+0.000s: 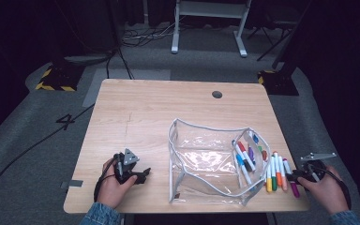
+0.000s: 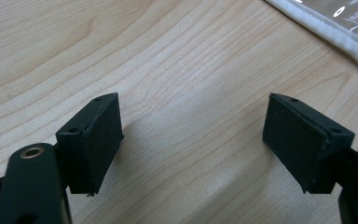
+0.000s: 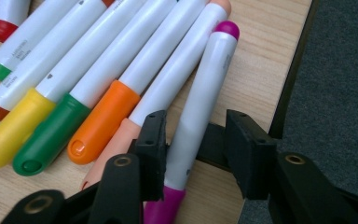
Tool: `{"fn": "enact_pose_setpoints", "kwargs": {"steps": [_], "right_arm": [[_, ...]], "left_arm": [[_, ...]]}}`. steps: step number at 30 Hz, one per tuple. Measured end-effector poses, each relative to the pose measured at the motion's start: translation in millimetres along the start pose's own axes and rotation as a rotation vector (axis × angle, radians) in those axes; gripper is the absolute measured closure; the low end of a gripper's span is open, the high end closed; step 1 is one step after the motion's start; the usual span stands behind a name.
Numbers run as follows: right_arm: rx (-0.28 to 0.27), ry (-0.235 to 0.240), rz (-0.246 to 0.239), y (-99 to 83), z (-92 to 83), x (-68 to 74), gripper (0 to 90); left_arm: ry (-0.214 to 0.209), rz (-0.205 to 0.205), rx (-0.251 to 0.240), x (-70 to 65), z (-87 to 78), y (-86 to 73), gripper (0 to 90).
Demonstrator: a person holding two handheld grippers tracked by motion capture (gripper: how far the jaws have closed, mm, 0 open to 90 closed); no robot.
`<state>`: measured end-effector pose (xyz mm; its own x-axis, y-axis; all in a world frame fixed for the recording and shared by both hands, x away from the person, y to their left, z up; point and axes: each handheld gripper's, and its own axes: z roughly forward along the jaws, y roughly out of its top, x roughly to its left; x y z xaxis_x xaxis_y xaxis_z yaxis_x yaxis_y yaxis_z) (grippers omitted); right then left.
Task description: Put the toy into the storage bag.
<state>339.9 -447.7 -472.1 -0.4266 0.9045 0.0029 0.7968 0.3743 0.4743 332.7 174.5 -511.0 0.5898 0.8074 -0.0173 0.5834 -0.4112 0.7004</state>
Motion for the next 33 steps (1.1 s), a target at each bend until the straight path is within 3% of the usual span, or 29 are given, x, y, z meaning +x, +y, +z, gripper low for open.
{"fn": "enact_pose_setpoints", "kwargs": {"steps": [9,17,24,33], "right_arm": [[0.025,-0.044,0.05,-2.2,-3.2,-4.2,76.4],[0.028,-0.058,0.09,-2.5,-3.8,-3.9,76.6],[0.031,-0.095,0.08,-4.5,-4.4,0.5,76.8],[0.021,-0.043,0.132,-2.8,-9.7,-1.1,77.1]], "left_arm": [[0.001,0.0,0.0,0.1,0.0,0.0,20.3],[-0.001,0.0,0.0,0.2,0.1,0.0,20.3],[-0.001,0.0,0.0,0.2,0.1,0.0,20.2],[-0.007,-0.004,0.0,0.3,0.3,0.1,19.8]]}}
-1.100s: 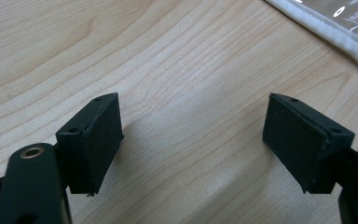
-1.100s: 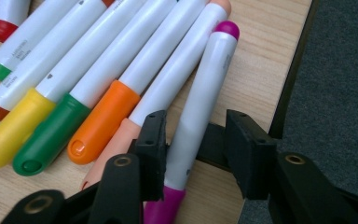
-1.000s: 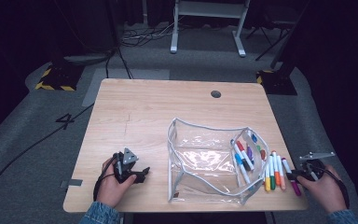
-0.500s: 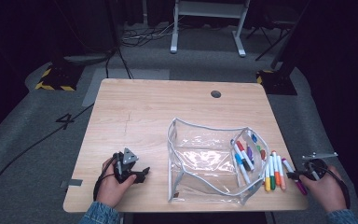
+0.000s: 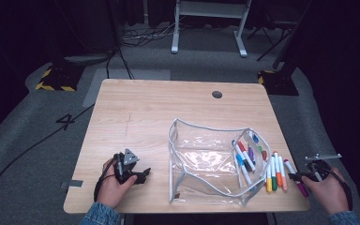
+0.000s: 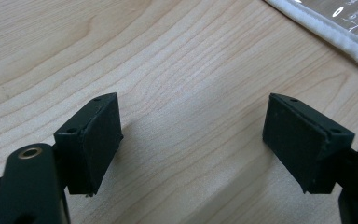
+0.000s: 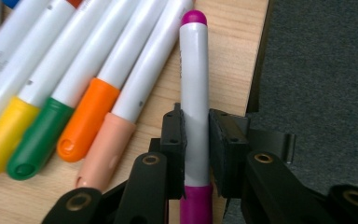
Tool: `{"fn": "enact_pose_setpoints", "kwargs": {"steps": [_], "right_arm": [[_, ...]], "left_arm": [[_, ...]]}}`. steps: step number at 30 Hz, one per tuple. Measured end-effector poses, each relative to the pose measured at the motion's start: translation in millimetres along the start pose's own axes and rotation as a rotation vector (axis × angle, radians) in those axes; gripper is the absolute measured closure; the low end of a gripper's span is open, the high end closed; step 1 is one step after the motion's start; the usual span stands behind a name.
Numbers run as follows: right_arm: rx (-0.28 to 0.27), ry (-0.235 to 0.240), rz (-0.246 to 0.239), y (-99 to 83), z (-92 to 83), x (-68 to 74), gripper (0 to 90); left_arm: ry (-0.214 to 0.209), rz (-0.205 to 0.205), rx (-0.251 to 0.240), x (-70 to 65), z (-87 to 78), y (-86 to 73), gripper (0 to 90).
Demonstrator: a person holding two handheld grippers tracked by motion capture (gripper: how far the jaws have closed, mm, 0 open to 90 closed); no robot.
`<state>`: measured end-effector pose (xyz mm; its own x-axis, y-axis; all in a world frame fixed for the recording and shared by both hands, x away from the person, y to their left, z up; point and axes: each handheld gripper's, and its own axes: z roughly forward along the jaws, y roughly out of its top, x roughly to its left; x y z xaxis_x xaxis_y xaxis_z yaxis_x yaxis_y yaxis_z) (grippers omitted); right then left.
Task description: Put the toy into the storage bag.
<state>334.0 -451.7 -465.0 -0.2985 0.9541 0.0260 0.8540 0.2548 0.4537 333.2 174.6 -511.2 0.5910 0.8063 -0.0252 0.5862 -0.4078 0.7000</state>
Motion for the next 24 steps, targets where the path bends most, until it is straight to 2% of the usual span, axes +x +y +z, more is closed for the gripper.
{"fn": "enact_pose_setpoints", "kwargs": {"steps": [4,10,12,15,24], "right_arm": [[-0.019,0.02,-0.017,5.0,-10.2,2.1,77.0],[-0.067,0.05,-0.045,20.1,-35.2,8.5,77.0],[-0.08,0.062,-0.055,25.9,-43.2,10.1,77.0],[-0.101,0.077,-0.071,34.0,-54.6,13.2,77.0],[-0.159,0.127,-0.142,58.4,-90.1,31.9,77.0]], "left_arm": [[0.0,0.0,-0.002,-0.1,0.1,-0.1,19.7],[-0.002,-0.001,0.0,0.1,0.1,0.0,19.4],[-0.006,0.014,0.004,0.9,0.0,0.3,18.7],[-0.009,0.015,0.002,0.5,0.5,0.2,17.2],[-0.009,0.016,0.002,0.6,0.5,0.2,17.1]]}}
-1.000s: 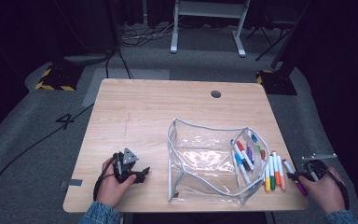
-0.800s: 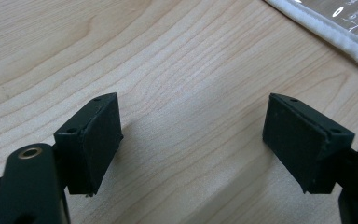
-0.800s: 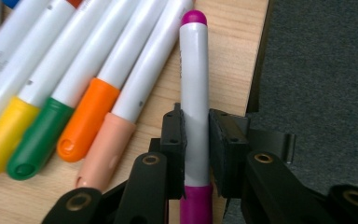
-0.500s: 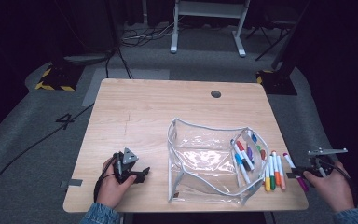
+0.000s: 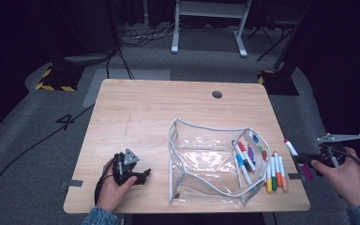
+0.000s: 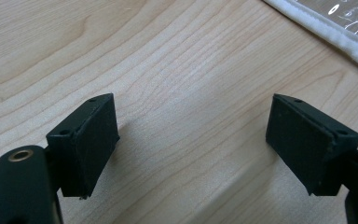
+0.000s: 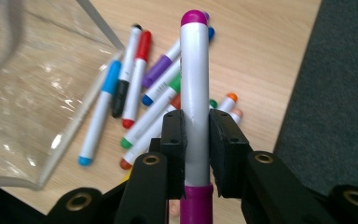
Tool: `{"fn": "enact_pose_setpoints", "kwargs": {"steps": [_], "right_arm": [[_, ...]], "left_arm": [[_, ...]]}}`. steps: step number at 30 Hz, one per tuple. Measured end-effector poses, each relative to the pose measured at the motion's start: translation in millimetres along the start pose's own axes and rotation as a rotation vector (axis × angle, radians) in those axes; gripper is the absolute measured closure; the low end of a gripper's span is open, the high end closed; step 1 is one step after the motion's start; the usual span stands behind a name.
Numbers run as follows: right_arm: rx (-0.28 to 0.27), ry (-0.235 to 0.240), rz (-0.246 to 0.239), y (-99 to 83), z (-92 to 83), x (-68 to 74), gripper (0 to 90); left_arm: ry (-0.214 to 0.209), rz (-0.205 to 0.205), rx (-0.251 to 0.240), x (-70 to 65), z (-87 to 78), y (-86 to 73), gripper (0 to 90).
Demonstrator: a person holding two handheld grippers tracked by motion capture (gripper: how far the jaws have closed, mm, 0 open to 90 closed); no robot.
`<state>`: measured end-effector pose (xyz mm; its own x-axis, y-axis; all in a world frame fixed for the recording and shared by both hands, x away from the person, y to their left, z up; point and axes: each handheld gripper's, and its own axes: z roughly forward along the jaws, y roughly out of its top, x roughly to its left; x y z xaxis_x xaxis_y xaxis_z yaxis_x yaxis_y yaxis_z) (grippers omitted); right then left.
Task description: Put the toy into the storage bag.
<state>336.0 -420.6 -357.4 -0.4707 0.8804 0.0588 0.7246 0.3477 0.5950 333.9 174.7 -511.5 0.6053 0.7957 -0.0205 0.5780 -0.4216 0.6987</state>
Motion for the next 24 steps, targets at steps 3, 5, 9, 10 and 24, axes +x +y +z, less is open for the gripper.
{"fn": "enact_pose_setpoints", "kwargs": {"steps": [3,5,9,10,24], "right_arm": [[-0.012,0.024,-0.025,11.9,-7.6,8.9,77.0],[-0.021,0.04,-0.039,18.4,-11.3,13.7,77.0],[-0.039,0.079,-0.068,33.8,-21.0,27.4,77.0],[-0.042,0.086,-0.079,37.7,-23.1,31.1,77.0],[-0.038,0.211,-0.24,84.3,-30.6,89.9,77.0]], "left_arm": [[0.0,-0.001,0.0,0.0,0.0,0.0,17.1],[0.0,0.0,0.0,0.0,0.0,0.0,17.1],[0.001,0.005,0.001,0.5,0.0,0.2,17.0],[0.001,0.005,0.001,0.5,0.0,0.2,16.8],[-0.005,0.001,0.005,0.7,0.9,1.0,16.0]]}}
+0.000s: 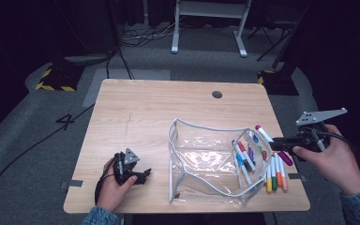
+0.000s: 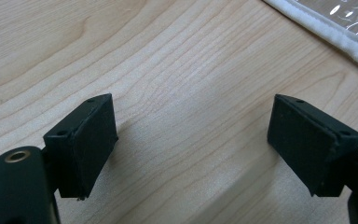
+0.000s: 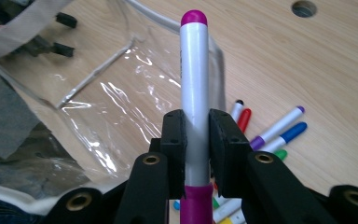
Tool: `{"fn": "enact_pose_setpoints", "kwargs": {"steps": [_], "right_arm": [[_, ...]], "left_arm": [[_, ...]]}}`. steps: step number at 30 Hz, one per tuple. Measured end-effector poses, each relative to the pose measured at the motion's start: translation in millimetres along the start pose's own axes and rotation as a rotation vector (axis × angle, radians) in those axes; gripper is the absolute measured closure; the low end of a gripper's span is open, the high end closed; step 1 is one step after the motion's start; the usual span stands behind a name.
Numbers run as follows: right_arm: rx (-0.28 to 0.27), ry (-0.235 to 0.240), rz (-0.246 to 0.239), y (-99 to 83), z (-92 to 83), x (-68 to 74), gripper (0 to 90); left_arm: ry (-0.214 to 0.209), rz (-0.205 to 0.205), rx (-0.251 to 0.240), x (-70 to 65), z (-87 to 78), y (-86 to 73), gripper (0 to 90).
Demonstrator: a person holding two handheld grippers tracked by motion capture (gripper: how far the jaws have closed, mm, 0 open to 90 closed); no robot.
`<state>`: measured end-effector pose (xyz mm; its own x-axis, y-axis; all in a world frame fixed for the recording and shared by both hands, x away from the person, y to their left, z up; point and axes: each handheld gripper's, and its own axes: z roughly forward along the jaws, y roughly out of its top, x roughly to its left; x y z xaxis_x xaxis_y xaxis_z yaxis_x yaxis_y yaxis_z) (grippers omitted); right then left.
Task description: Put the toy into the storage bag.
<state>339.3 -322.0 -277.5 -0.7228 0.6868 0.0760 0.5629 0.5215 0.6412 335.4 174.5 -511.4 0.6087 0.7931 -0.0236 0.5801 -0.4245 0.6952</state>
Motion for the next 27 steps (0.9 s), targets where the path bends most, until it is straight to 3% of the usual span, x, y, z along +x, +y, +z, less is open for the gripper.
{"fn": "enact_pose_setpoints", "kwargs": {"steps": [13,27], "right_arm": [[0.067,0.104,-0.131,40.4,30.9,43.9,76.9],[0.179,0.199,-0.251,60.2,80.3,77.2,76.9]], "left_arm": [[0.001,0.002,0.003,0.2,0.4,0.7,15.6],[0.0,-0.002,0.002,0.1,0.8,0.8,15.5]]}}
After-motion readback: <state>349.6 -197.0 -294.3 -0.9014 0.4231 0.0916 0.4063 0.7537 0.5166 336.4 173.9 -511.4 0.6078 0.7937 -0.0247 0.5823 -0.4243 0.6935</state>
